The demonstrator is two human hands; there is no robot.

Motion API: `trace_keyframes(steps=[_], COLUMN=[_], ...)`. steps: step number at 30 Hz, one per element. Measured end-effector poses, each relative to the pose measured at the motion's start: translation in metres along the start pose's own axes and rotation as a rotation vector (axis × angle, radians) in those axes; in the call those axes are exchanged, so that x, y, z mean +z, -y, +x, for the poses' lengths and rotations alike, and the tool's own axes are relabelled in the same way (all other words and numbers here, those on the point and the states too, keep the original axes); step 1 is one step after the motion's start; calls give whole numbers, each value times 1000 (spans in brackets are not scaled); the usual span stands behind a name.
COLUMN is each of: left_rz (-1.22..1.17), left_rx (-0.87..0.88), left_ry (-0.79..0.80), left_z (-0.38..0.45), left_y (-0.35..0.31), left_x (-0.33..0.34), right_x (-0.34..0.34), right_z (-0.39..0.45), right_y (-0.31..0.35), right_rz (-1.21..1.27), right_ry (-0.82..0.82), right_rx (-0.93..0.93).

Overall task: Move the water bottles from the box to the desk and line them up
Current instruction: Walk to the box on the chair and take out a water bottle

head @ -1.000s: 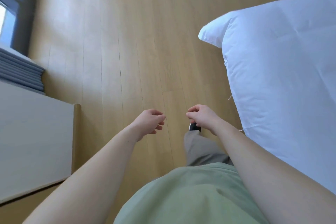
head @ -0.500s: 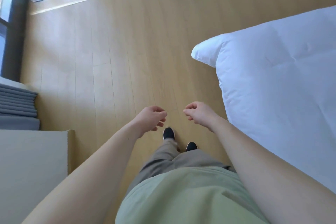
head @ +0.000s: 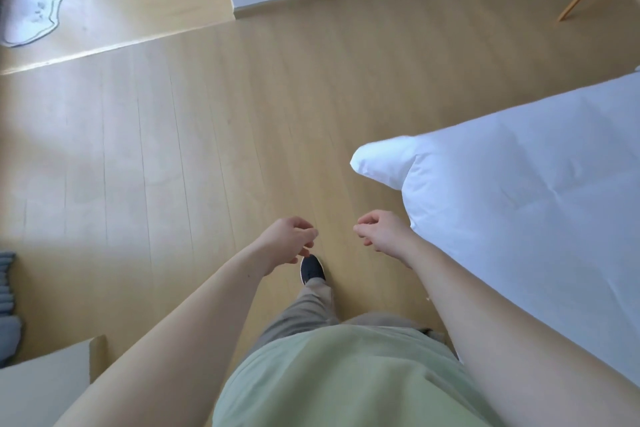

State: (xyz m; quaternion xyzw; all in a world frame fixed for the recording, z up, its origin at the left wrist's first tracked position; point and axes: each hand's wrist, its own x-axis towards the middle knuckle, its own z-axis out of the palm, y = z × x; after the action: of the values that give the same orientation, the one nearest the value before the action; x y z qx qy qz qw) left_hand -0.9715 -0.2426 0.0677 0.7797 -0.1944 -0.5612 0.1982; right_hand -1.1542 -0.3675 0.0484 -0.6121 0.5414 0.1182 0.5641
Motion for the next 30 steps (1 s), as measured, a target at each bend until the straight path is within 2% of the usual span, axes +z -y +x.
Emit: trace_keyframes(steps=[7, 17, 23, 30], left_rz=[26, 67, 125, 169], left_rx=[21, 11, -20, -26], left_ry=[4, 43, 41, 22], left_z=[61, 152, 214, 279], left_y=[-51, -147, -238, -377], left_x=[-70, -115, -135, -144], right_x=[-35, -107, -169, -259], right_z=[52, 131, 220, 295], right_y=[68, 141, 181, 217], right_rz=[117, 212, 302, 393], right_ry=[-88, -139, -116, -110], right_rx=[6, 1, 8, 57])
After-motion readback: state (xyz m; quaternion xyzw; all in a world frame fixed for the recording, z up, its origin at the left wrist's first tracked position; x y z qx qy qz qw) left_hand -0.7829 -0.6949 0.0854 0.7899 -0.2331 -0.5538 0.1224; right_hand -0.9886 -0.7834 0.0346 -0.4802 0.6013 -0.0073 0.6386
